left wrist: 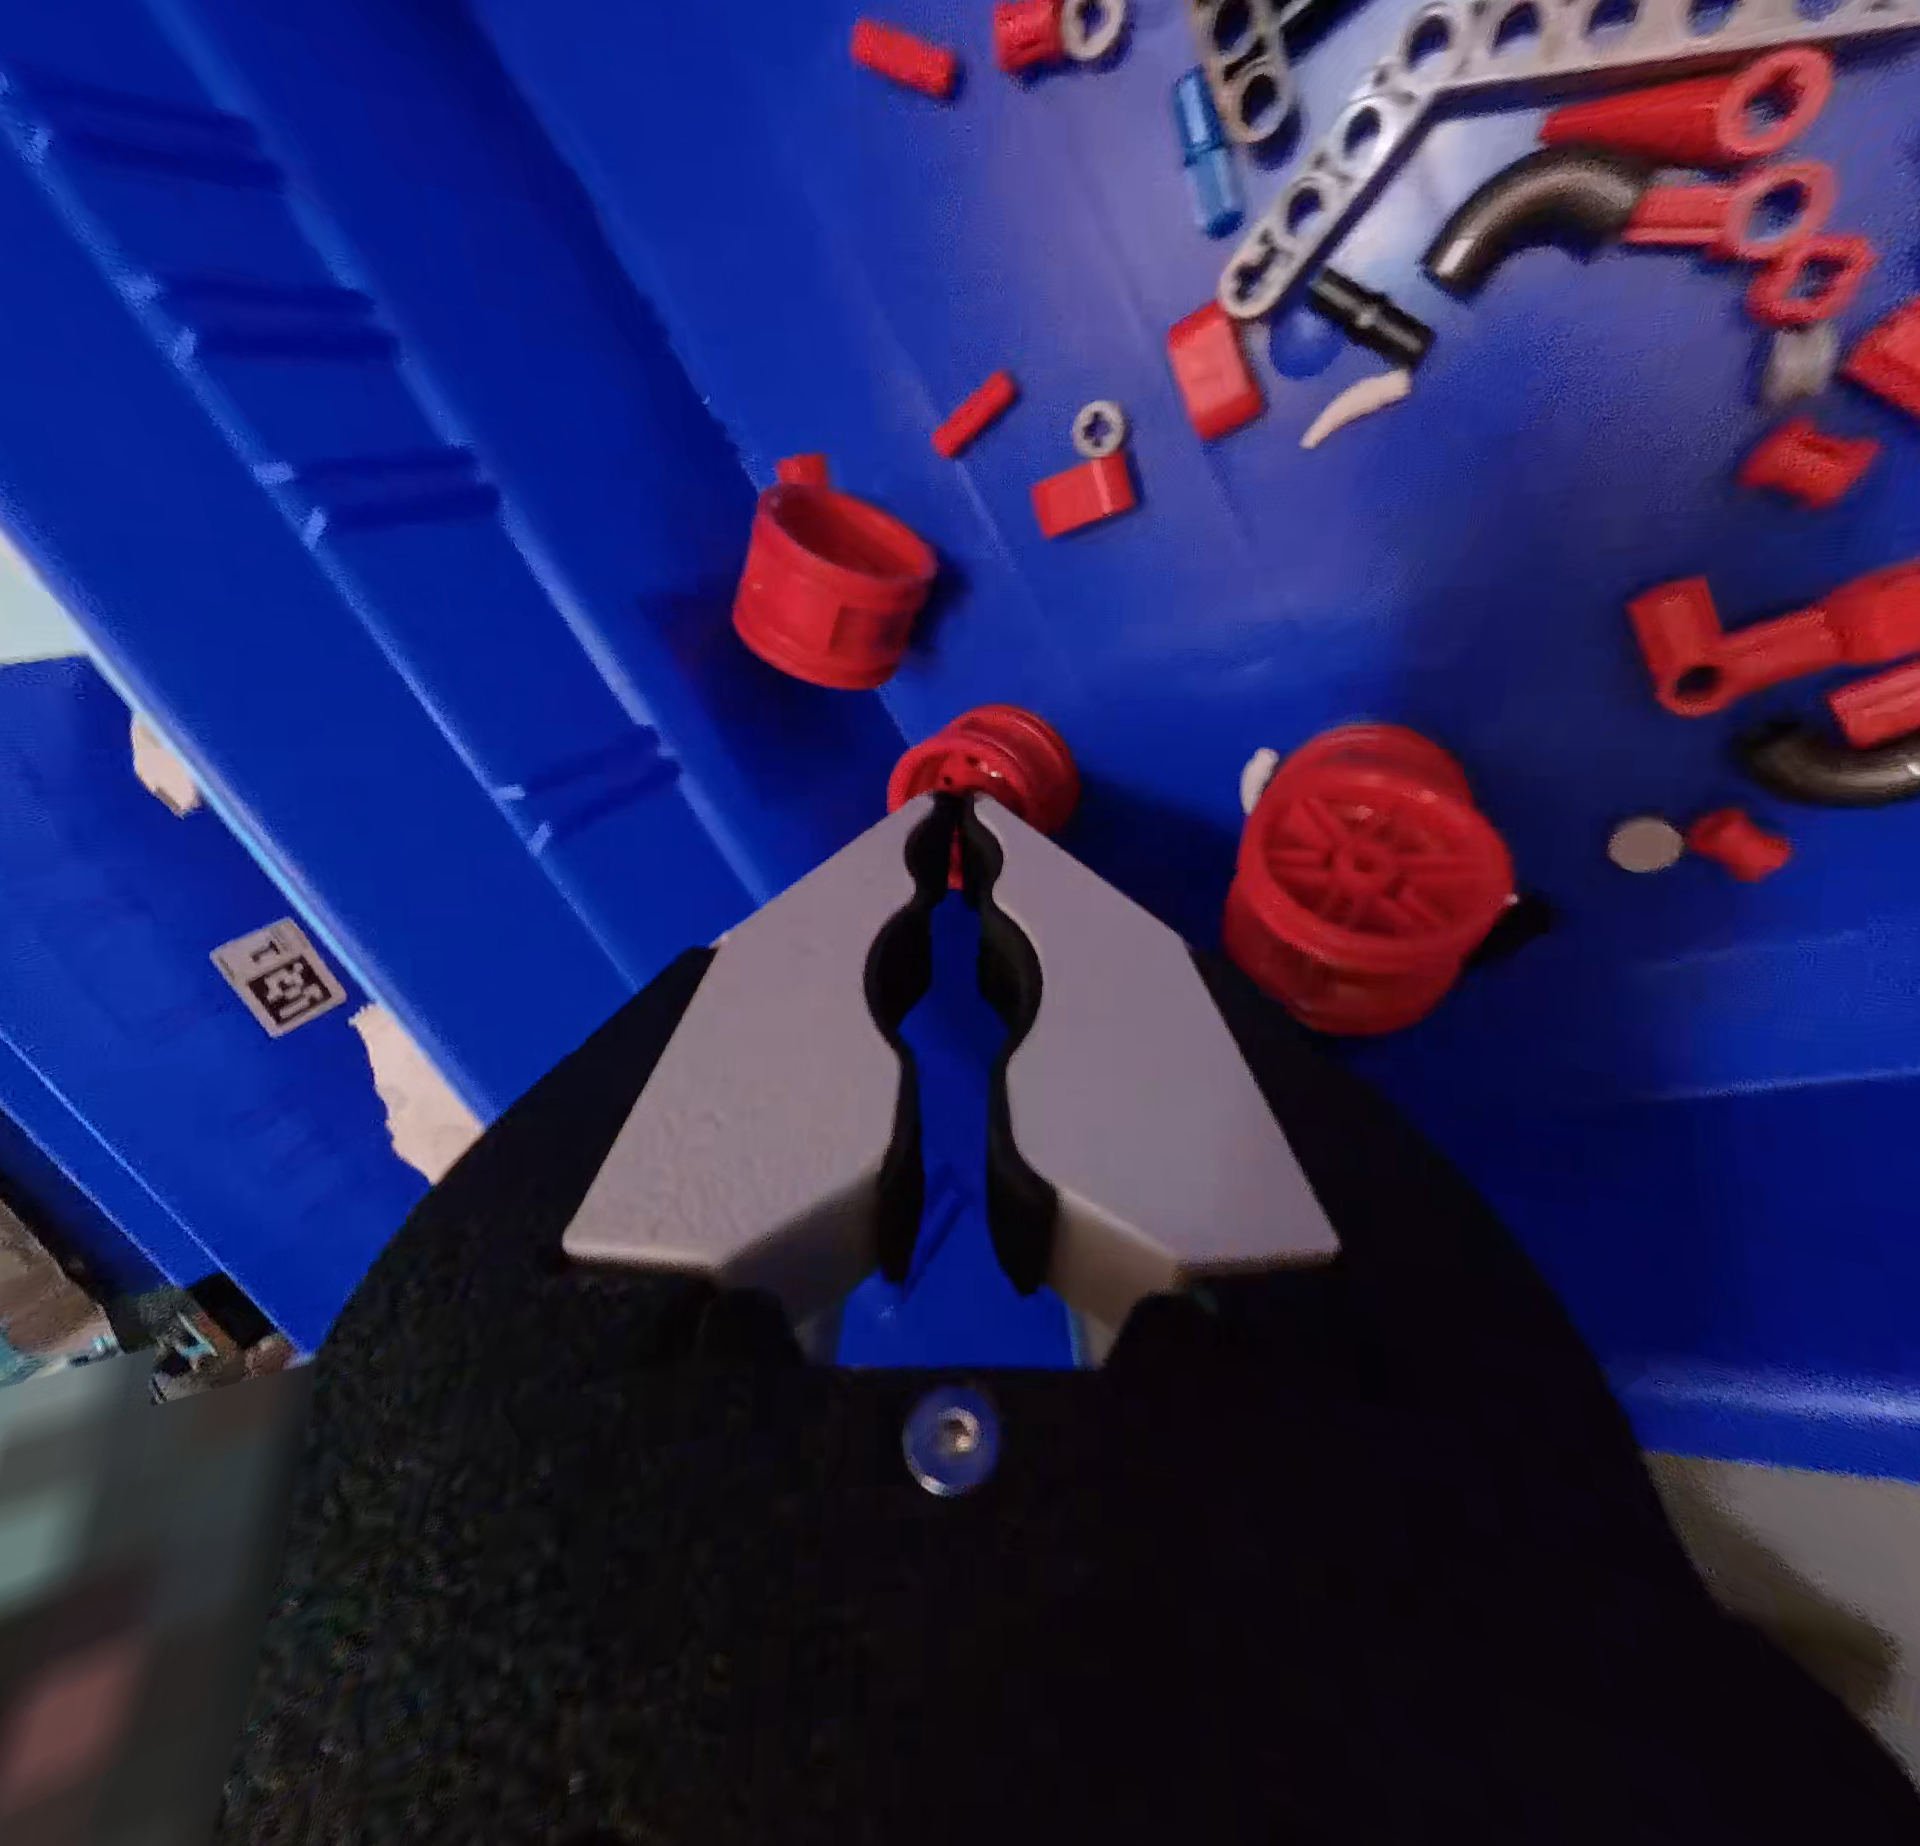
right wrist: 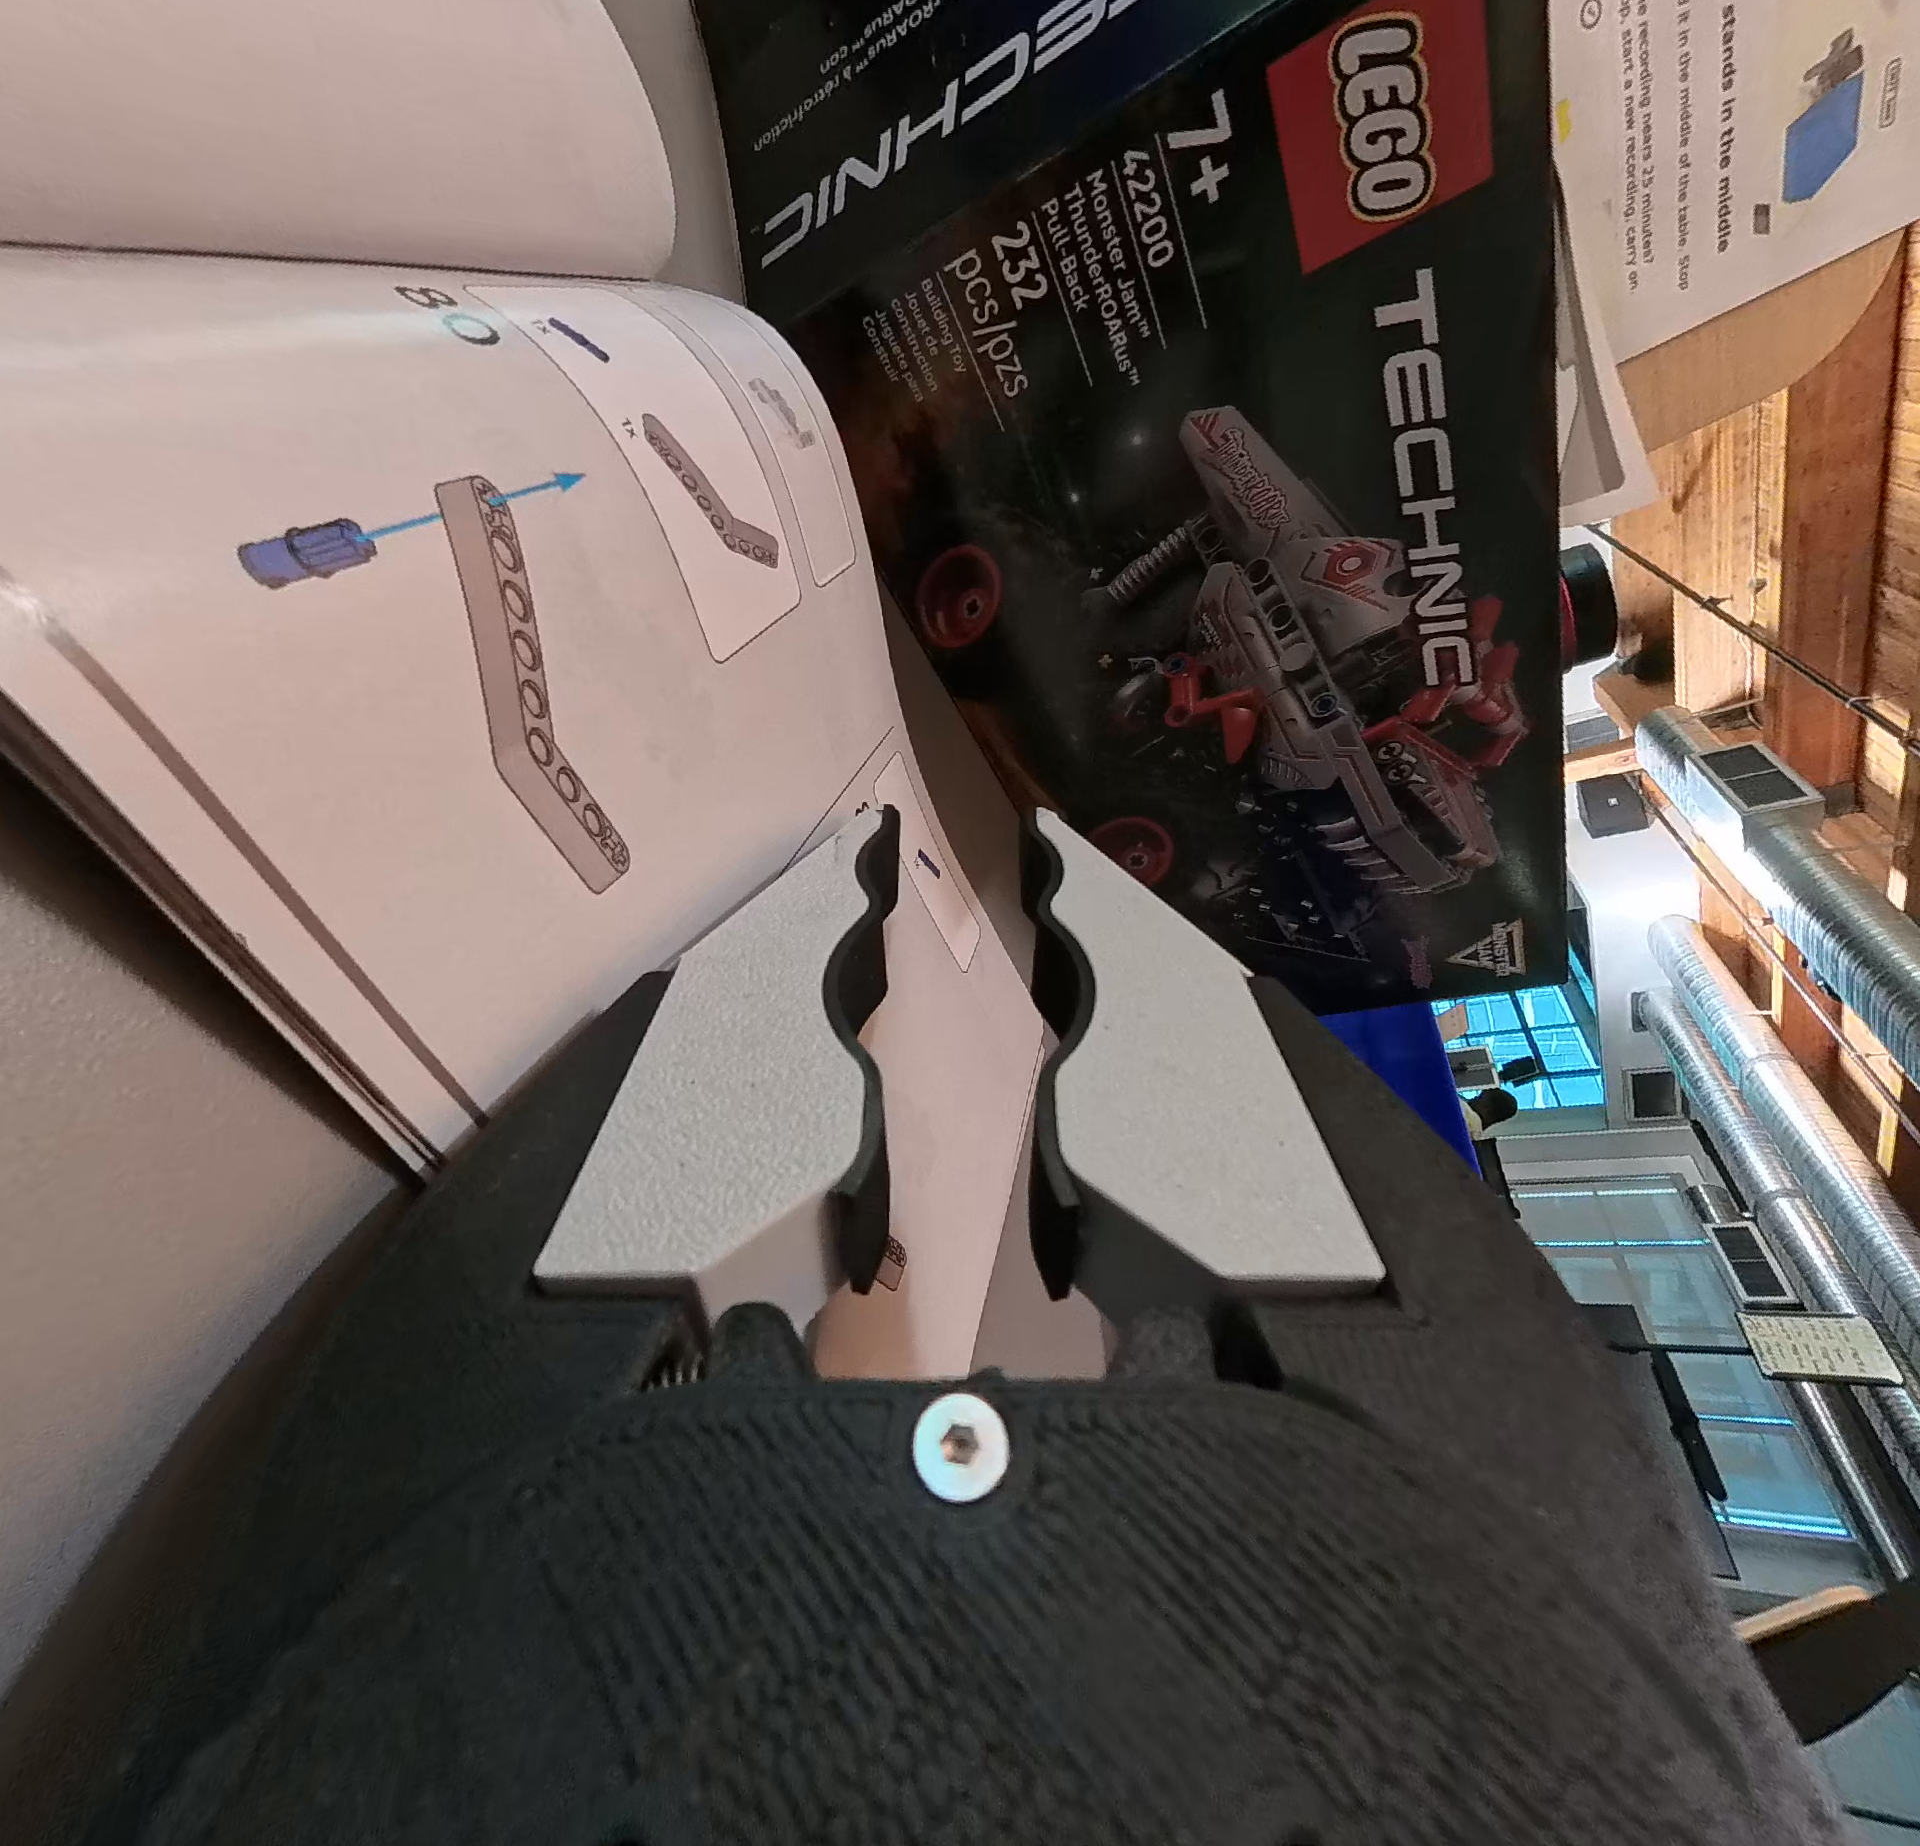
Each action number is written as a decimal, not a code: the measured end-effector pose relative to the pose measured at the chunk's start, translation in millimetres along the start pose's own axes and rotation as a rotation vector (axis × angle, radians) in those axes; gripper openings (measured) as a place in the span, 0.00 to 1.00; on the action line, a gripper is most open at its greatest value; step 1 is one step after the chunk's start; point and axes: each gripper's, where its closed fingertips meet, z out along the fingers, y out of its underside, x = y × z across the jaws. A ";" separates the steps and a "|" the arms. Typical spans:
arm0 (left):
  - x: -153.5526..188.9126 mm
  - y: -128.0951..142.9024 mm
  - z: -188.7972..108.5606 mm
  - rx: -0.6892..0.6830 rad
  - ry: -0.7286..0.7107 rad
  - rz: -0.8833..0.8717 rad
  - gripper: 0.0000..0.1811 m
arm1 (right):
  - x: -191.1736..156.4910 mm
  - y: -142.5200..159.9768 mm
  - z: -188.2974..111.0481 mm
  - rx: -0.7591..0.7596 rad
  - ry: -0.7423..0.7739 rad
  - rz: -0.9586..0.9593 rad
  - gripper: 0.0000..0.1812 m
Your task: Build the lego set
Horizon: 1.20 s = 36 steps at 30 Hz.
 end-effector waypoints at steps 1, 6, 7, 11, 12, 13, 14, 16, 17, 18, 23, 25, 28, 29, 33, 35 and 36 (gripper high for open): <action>3.5 -2.0 -1.9 0.015 0.019 0.016 0.00 | 0.1 0.1 -0.1 0.000 0.000 0.001 0.12; 64.2 -32.8 -36.4 0.274 0.483 0.016 0.00 | 0.0 0.1 0.0 0.000 0.001 -0.002 0.12; 54.8 -31.9 -34.8 0.270 0.439 -0.001 0.00 | 0.0 0.1 -0.1 0.000 0.001 -0.003 0.12; 18.4 -27.3 -46.1 0.337 0.337 -0.098 0.00 | 0.1 0.1 -0.2 0.001 0.001 -0.001 0.12; 16.4 -23.8 -49.7 0.344 0.347 -0.104 0.00 | 0.0 0.2 0.0 0.001 0.001 -0.002 0.12; 14.0 -18.3 -51.1 0.334 0.340 -0.099 0.00 | -0.1 0.1 0.1 0.001 0.000 -0.002 0.12; 11.6 -12.6 -51.1 0.315 0.324 -0.092 0.00 | -0.2 0.2 0.1 0.000 0.000 -0.002 0.11; 11.1 -3.5 -51.0 0.279 0.316 -0.080 0.01 | -0.2 0.3 0.1 0.001 0.000 -0.004 0.11; 11.9 -0.7 -51.7 0.269 0.318 -0.072 0.01 | 0.0 0.2 0.1 0.001 0.001 -0.003 0.11; 11.9 0.7 -53.0 0.267 0.316 -0.067 0.02 | 0.0 0.2 0.1 0.000 0.002 -0.004 0.12; -7.9 4.6 -65.2 0.310 0.248 -0.136 0.03 | 0.0 0.4 0.1 -0.001 0.004 -0.009 0.11; -15.1 6.1 -70.0 0.334 0.234 -0.165 0.04 | 0.0 0.5 0.0 -0.001 0.004 -0.010 0.12; -25.9 6.4 -78.7 0.384 0.218 -0.214 0.05 | 0.7 0.4 -0.1 -0.001 0.008 -0.011 0.12; -32.2 6.2 -83.6 0.413 0.201 -0.235 0.05 | 1.3 0.3 -0.3 0.000 0.011 -0.009 0.13; -83.7 20.7 -110.4 0.552 0.047 -0.431 0.08 | 12.0 -4.0 -4.0 0.027 0.071 0.008 0.17; -110.4 34.2 -126.6 0.637 -0.028 -0.541 0.12 | 19.7 -7.5 -7.5 0.054 0.111 0.030 0.17; -122.4 39.1 -135.8 0.694 -0.056 -0.595 0.15 | 22.0 -8.9 -8.5 0.067 0.120 0.046 0.18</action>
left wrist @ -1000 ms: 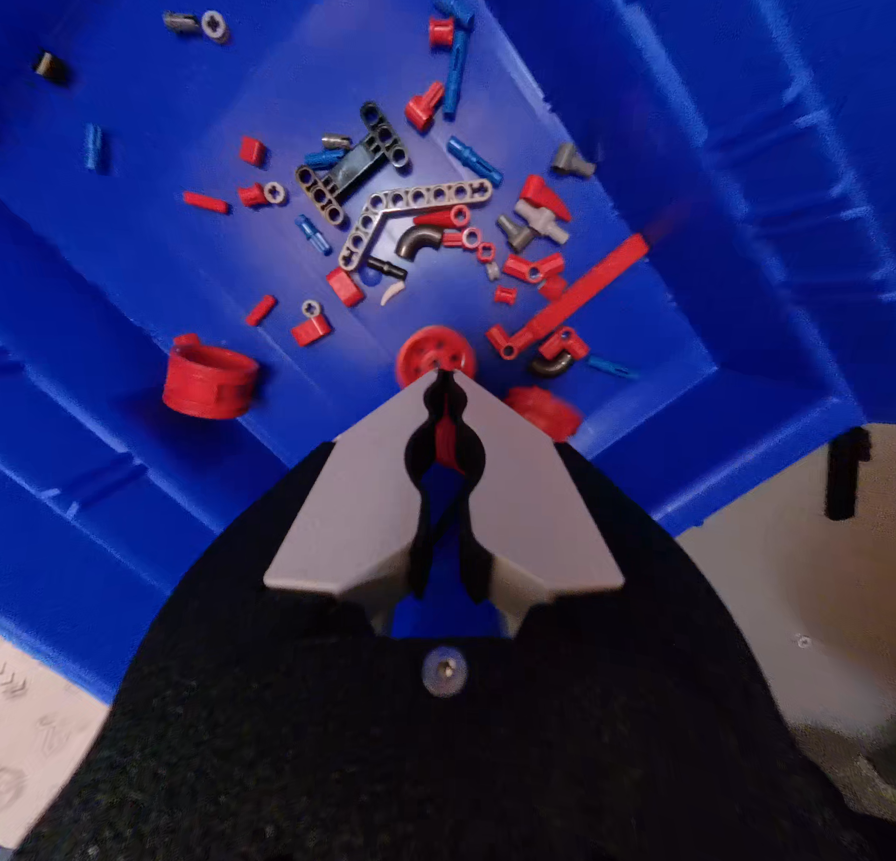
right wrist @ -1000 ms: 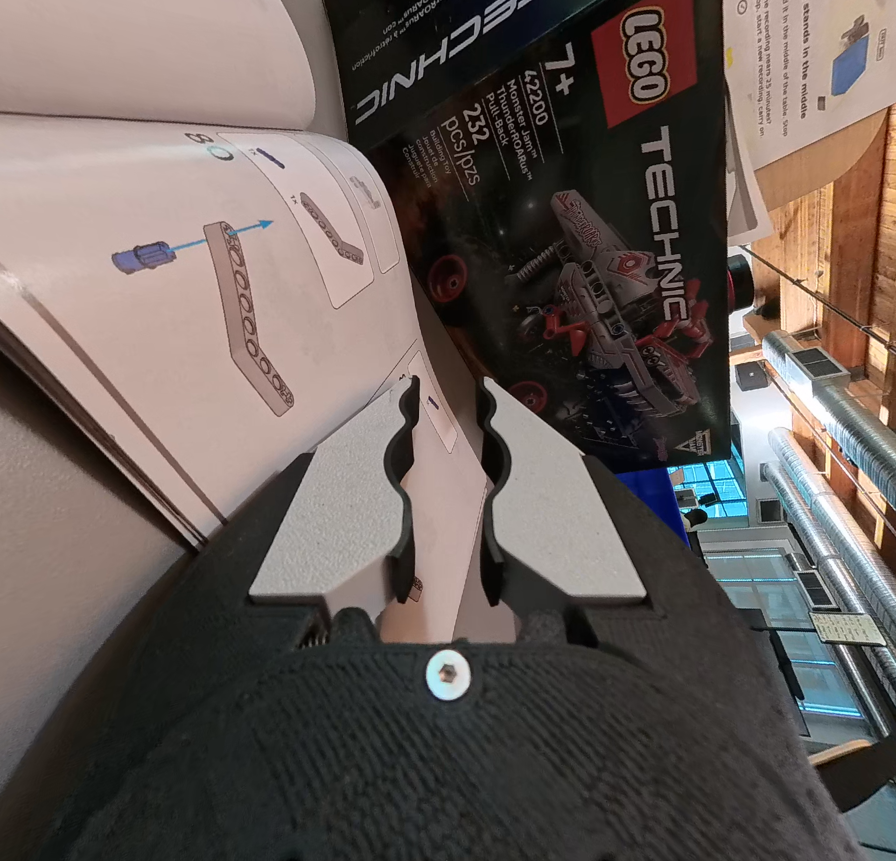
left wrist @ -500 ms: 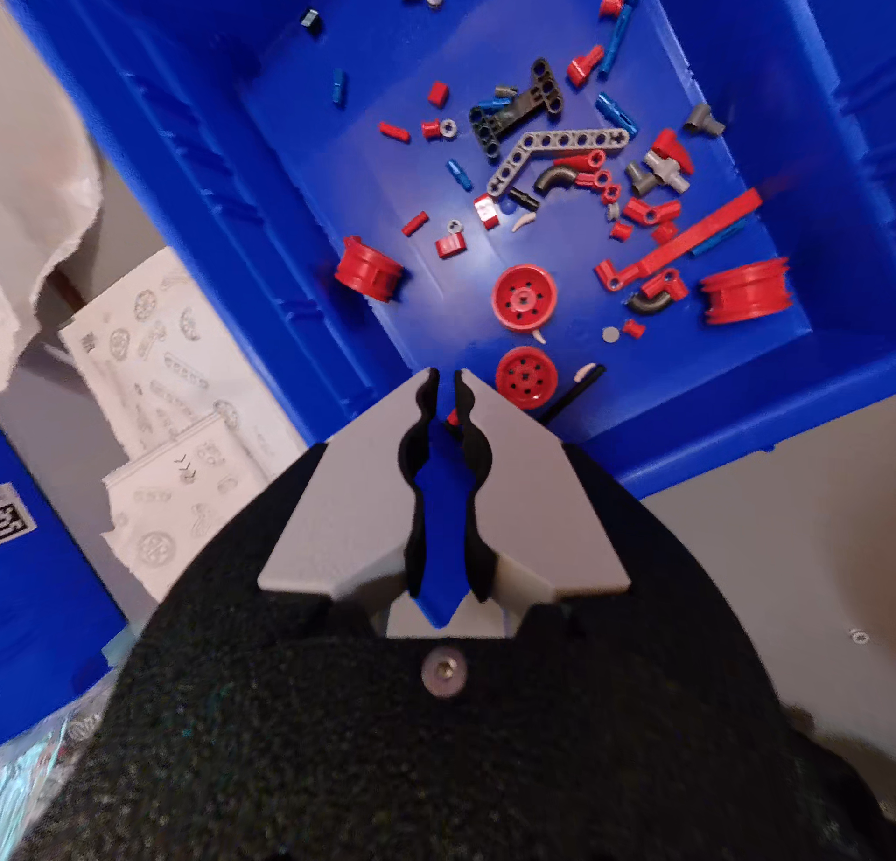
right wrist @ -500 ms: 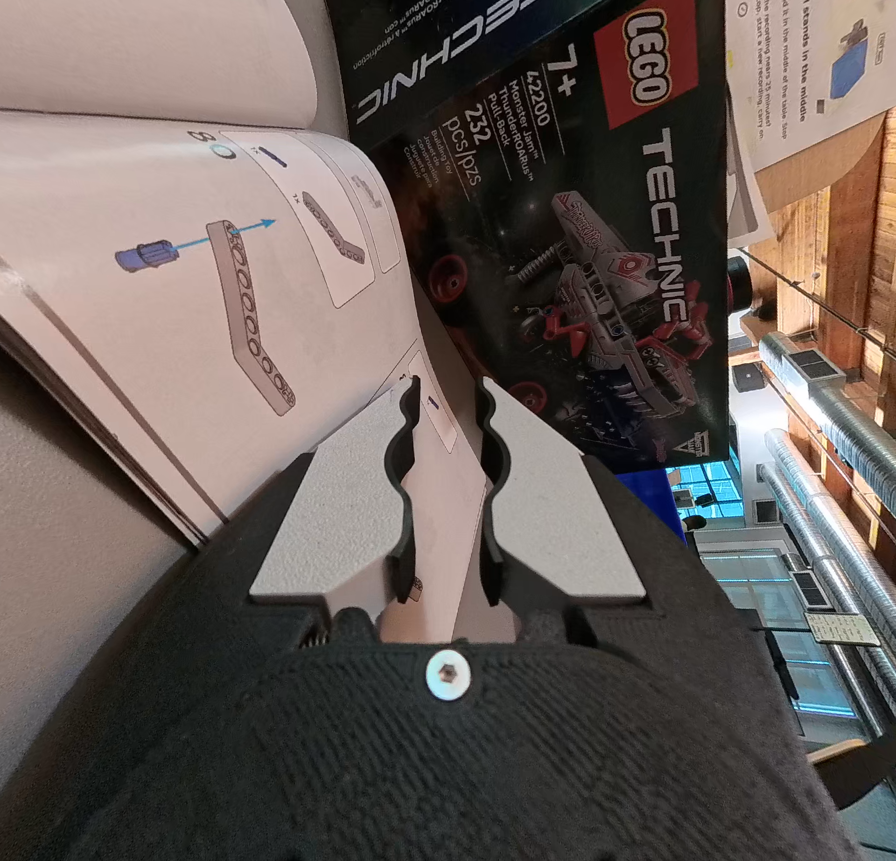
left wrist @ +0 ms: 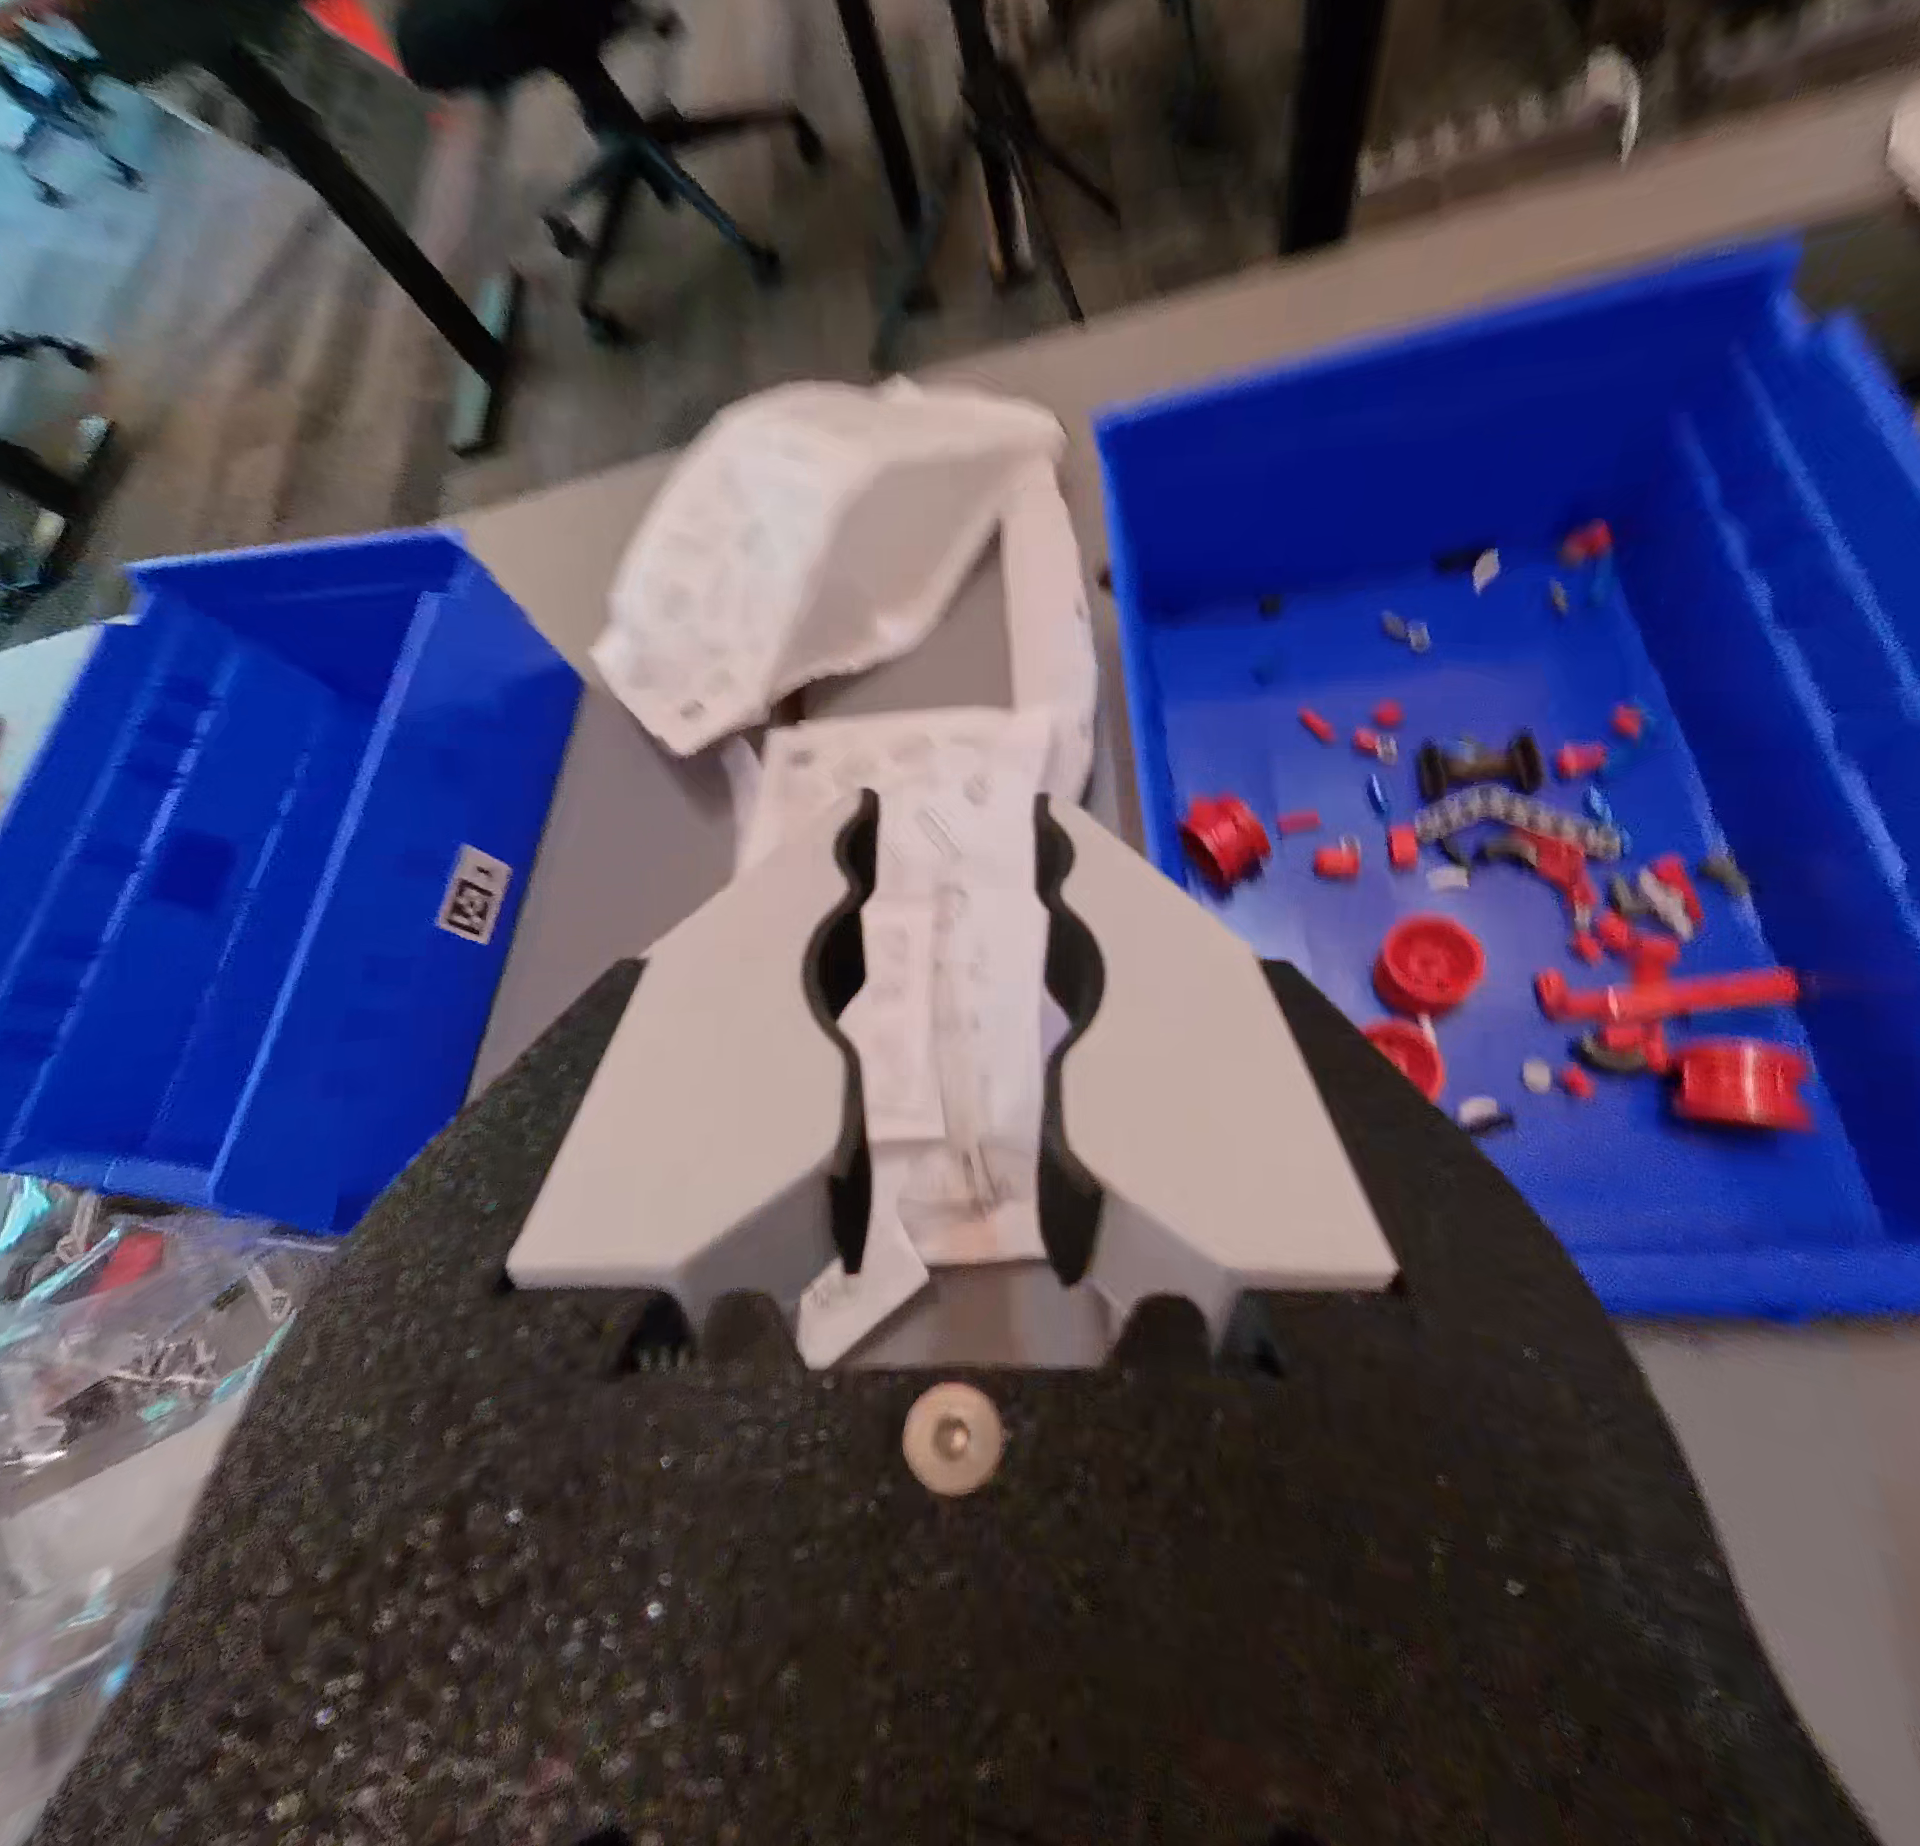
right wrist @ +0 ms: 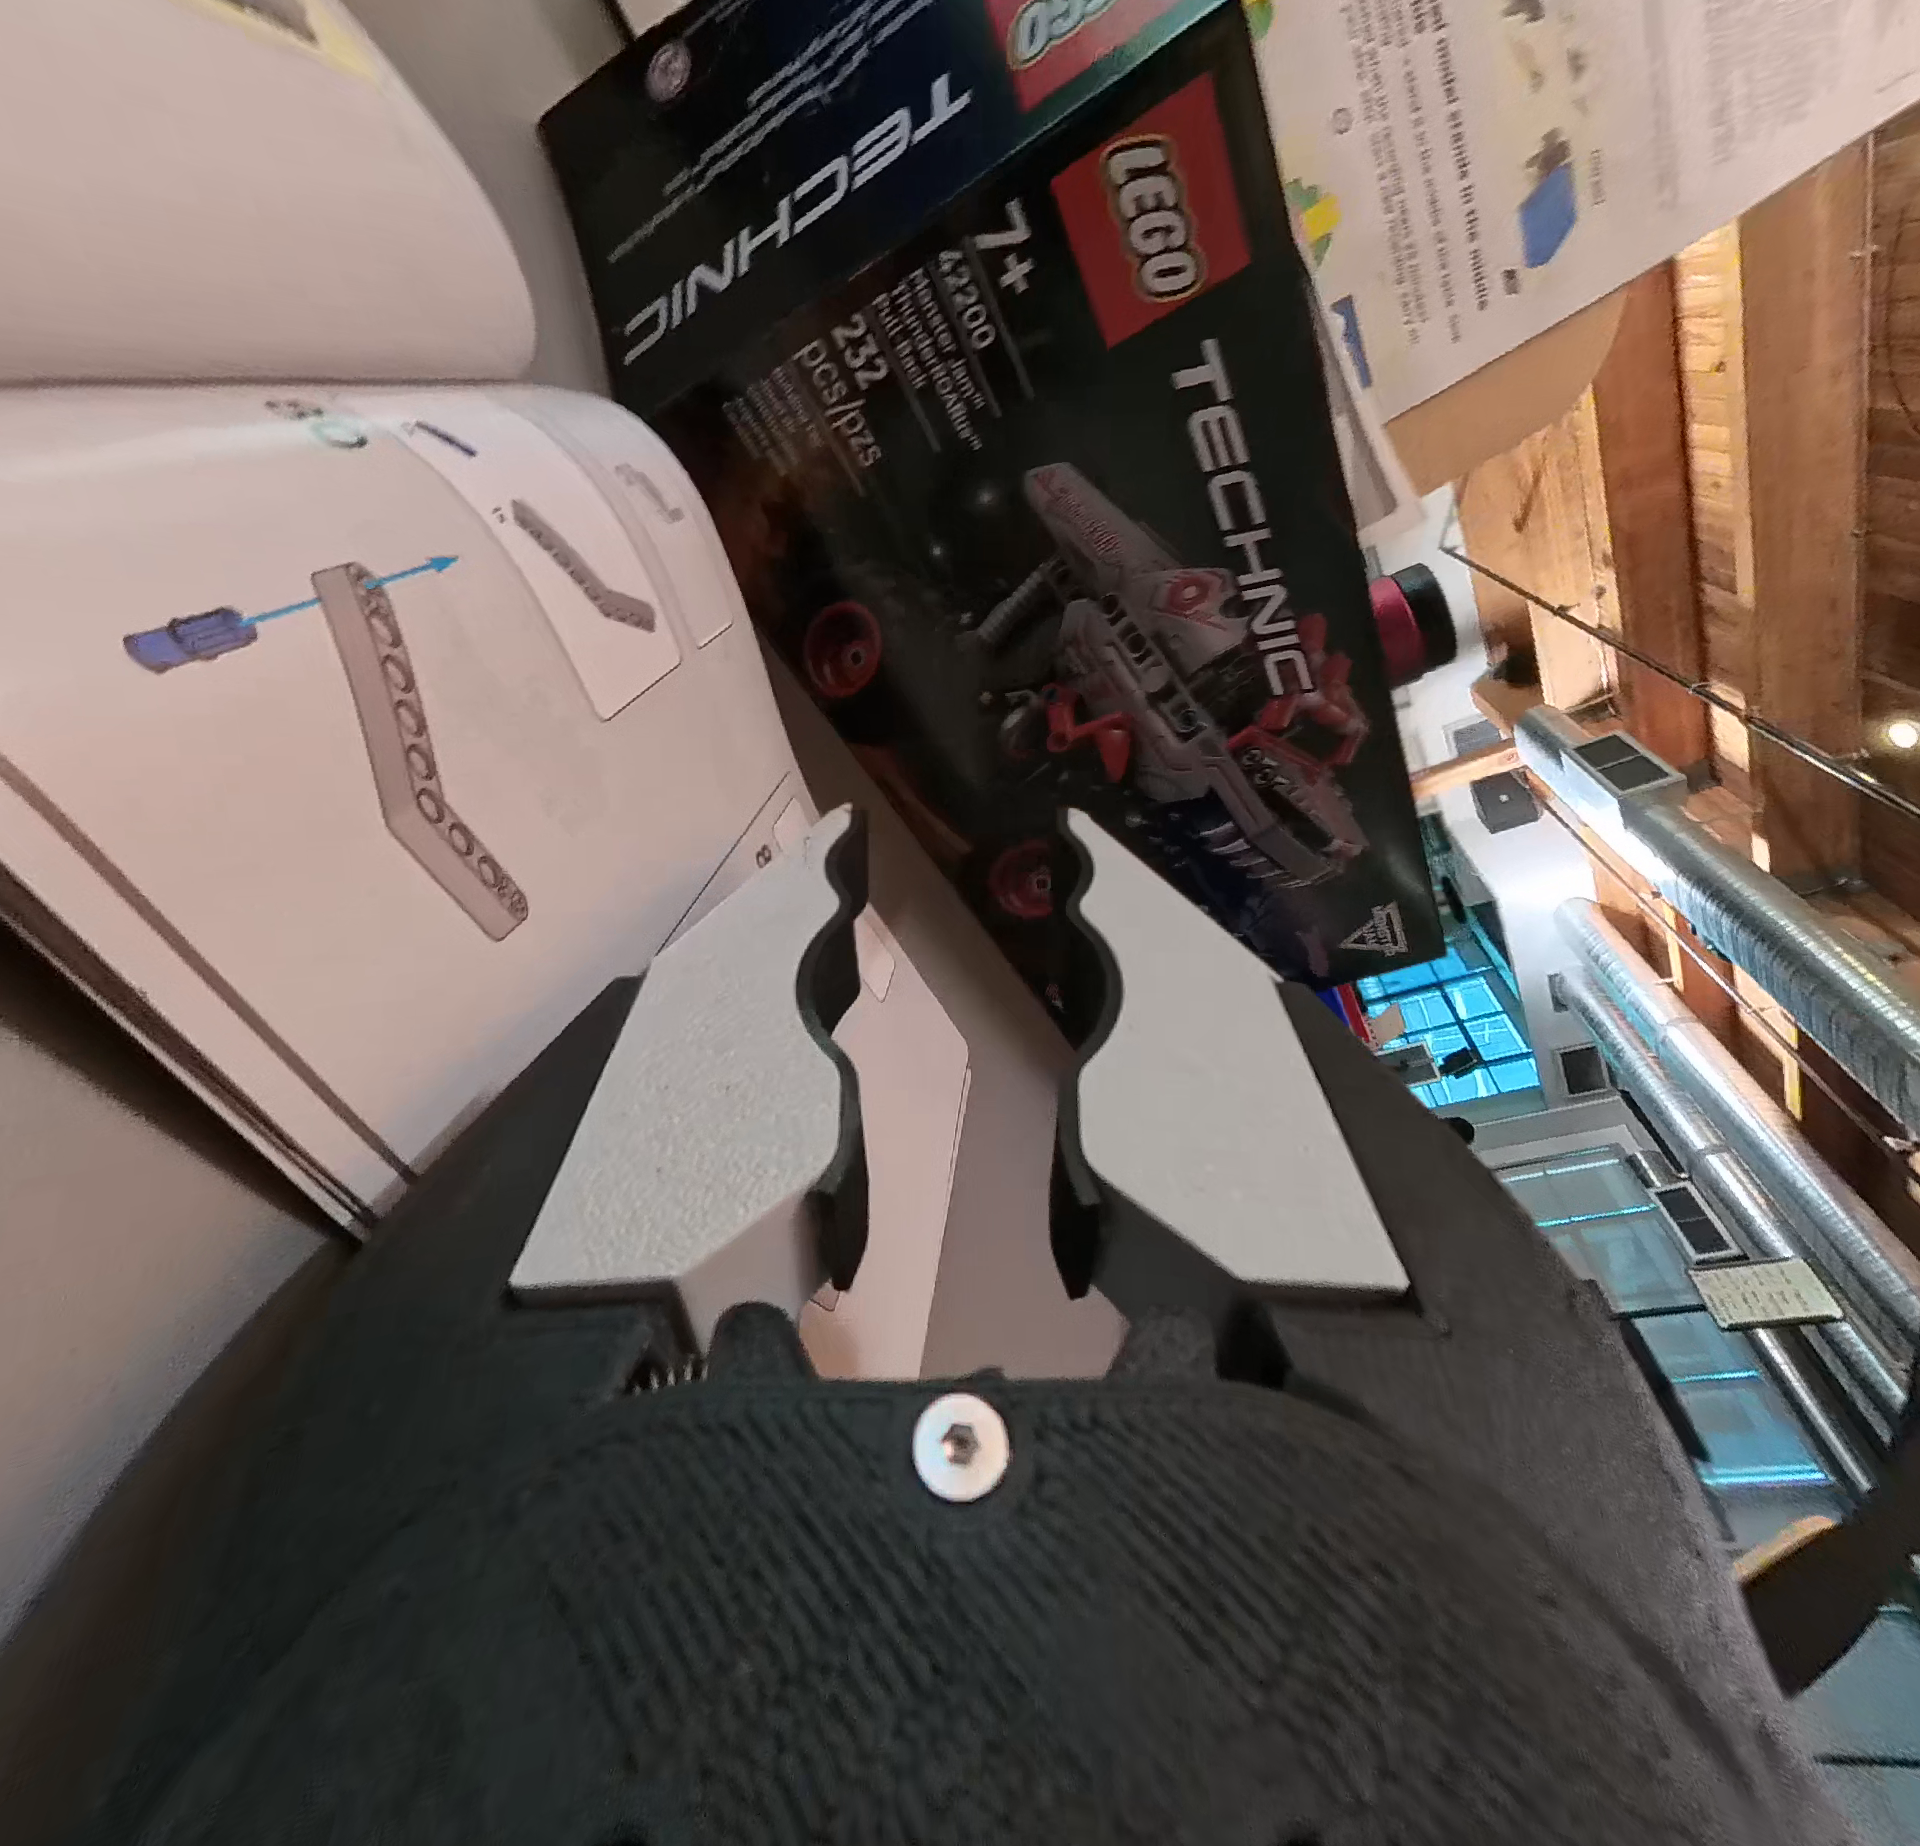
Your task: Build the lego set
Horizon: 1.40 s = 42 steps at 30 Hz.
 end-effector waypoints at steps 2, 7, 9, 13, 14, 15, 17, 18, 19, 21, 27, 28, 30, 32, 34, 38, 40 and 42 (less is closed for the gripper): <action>-16.7 -17.9 -13.2 0.136 -0.027 -0.084 0.22 | 2.6 -2.9 -1.0 0.022 0.007 0.030 0.20; -19.3 -46.6 -31.8 0.350 0.036 -0.200 0.35 | 10.5 -9.2 -4.3 0.070 0.038 0.087 0.25; -17.4 -50.0 -33.5 0.368 0.044 -0.207 0.43 | 12.8 -6.6 -3.8 0.062 0.044 0.106 0.26; -17.6 -61.4 -39.8 0.444 0.009 -0.193 0.53 | 7.8 -5.3 -1.6 0.044 0.030 0.071 0.28; -16.2 -64.3 -41.4 0.463 0.006 -0.183 0.53 | 7.3 -5.5 -1.7 0.044 0.030 0.065 0.28; -15.0 -66.5 -42.2 0.477 0.000 -0.174 0.54 | 7.6 -4.6 -1.6 0.040 0.032 0.062 0.28; -12.8 -69.0 -42.0 0.489 -0.010 -0.158 0.58 | 9.4 -3.0 -1.5 0.033 0.038 0.071 0.28; -12.1 -69.8 -41.4 0.491 -0.017 -0.152 0.61 | 10.0 -2.7 -1.6 0.032 0.041 0.073 0.28; -12.4 -70.3 -41.0 0.492 -0.027 -0.149 0.65 | 10.0 -2.7 -1.7 0.032 0.042 0.072 0.28; -14.8 -72.4 -40.9 0.507 -0.058 -0.142 0.74 | 9.1 -2.6 -1.5 0.029 0.040 0.061 0.28; -20.1 -79.2 -43.4 0.566 -0.094 -0.172 0.82 | 11.7 -3.8 -2.1 0.041 0.047 0.089 0.28; -20.3 -80.4 -43.9 0.577 -0.092 -0.178 0.82 | 12.7 -3.5 -2.3 0.041 0.050 0.097 0.28; -20.2 -83.7 -46.1 0.604 -0.091 -0.178 0.82 | 14.2 -3.1 -2.7 0.041 0.057 0.101 0.29; -20.1 -86.9 -49.1 0.629 -0.097 -0.182 0.83 | 14.2 -4.0 -2.8 0.044 0.058 0.097 0.29; -20.0 -90.9 -52.7 0.664 -0.094 -0.196 0.84 | 13.8 -3.9 -2.8 0.042 0.058 0.091 0.29; -8.5 -90.7 -48.1 0.650 0.012 -0.243 0.86 | 15.4 -4.1 -3.2 0.046 0.064 0.101 0.29; -4.1 -94.3 -48.3 0.681 0.051 -0.262 0.86 | 16.1 -5.4 -3.8 0.053 0.067 0.105 0.29; -0.4 -96.3 -48.5 0.693 0.070 -0.265 0.86 | 16.4 -5.3 -3.9 0.053 0.068 0.105 0.29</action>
